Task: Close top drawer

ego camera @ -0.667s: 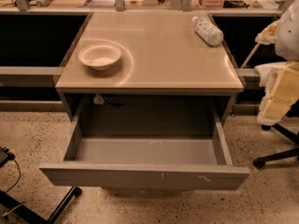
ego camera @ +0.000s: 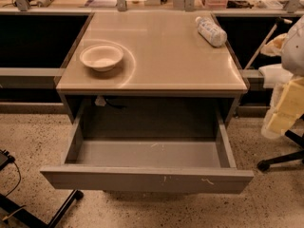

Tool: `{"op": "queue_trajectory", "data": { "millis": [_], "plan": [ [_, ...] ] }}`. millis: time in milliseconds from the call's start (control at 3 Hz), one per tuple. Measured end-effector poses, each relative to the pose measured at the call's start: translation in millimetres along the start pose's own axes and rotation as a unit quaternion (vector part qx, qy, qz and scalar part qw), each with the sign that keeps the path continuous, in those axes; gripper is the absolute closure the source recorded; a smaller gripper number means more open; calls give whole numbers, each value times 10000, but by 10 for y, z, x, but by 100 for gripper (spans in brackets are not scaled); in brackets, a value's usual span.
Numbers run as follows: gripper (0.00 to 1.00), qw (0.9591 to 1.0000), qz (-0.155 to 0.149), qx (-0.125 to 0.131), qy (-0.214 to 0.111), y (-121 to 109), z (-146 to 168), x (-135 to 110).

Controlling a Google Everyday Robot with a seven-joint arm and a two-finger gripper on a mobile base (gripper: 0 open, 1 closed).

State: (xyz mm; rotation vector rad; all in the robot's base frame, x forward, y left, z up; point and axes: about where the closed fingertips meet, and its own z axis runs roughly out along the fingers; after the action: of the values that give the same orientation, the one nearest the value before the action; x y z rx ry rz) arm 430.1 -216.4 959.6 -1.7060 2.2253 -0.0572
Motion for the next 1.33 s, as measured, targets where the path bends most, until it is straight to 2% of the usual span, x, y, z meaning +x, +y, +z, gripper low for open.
{"op": "queue_trajectory", "data": {
  "millis": [333, 667, 1000, 1333],
  "plan": [
    [0, 9988, 94, -27, -485, 352, 233, 45],
    [0, 9941, 414, -49, -1002, 805, 570, 234],
    [0, 9909, 599, -343, -1152, 1385, 1022, 488],
    [0, 9886, 724, -904, -961, 1872, 1561, 769]
  ]
}}
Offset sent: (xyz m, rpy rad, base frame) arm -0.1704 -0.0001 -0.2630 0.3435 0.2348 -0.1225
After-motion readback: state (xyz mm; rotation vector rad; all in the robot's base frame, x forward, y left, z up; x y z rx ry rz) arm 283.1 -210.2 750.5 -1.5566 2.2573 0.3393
